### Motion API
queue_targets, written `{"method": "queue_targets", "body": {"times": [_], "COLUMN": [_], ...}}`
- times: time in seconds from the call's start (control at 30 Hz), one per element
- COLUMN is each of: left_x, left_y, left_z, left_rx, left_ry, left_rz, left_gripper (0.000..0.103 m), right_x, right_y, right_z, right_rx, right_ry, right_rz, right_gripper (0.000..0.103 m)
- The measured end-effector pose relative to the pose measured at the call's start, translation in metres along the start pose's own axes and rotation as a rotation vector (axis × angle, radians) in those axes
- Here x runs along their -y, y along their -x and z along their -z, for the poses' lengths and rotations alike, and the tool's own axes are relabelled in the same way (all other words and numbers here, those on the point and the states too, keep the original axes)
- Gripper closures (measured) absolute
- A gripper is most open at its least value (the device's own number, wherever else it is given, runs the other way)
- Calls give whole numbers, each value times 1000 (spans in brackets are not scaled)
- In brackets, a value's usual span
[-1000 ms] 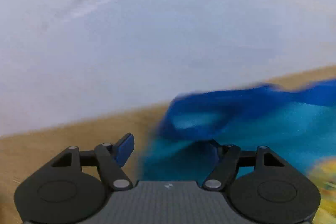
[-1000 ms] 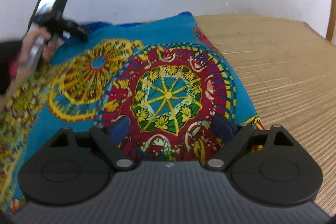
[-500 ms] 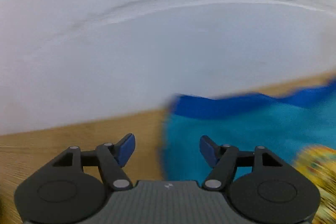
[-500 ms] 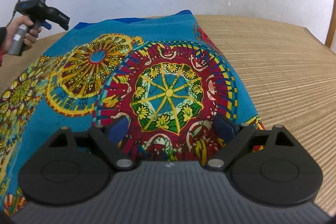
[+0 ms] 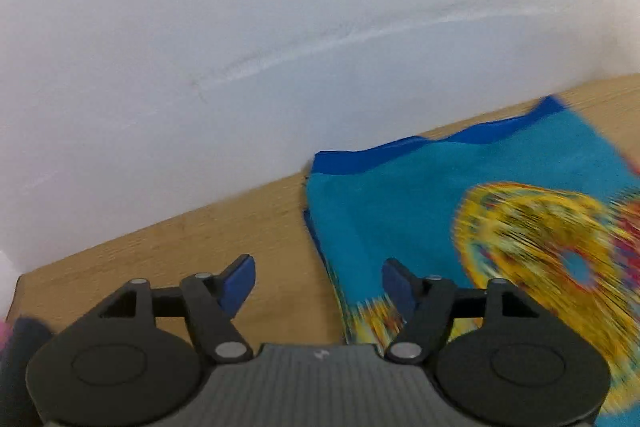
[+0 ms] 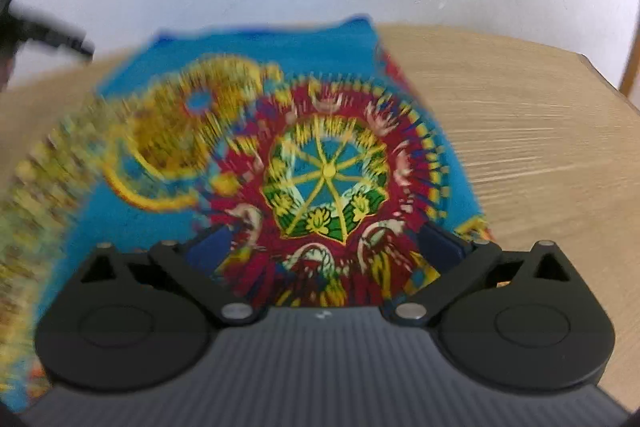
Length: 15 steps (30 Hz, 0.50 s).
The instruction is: Fold clothes
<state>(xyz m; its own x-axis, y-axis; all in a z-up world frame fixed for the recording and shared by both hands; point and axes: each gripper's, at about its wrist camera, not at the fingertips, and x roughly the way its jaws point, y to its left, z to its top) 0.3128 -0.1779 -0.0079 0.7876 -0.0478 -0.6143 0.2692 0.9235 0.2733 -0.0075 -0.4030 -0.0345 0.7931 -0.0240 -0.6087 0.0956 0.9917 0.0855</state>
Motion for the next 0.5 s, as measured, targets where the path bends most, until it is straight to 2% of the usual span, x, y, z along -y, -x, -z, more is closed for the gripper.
{"method": "queue_targets", "body": {"times": [0.1,0.23,0.37,0.5], "left_x": [-11,-18,-9,12], "left_y": [56,122,186,234], "left_z": [46,122,195,246], "left_rx": [-30,-150,-251,-302], "left_ry": [12,76,153,153], "left_rz": [28,77,125,69], "left_gripper": [28,28,28,28], "right_x": [20,50,85,111], "right_y": [48,108,159,194], "right_z": [17,56,100,141], "right_rx": [0,-34,-66,-96], "right_ry": [-52,-83,-173,-250], "right_rz": [-13,-16,-30,-20], "right_gripper": [0,0,0,0]}}
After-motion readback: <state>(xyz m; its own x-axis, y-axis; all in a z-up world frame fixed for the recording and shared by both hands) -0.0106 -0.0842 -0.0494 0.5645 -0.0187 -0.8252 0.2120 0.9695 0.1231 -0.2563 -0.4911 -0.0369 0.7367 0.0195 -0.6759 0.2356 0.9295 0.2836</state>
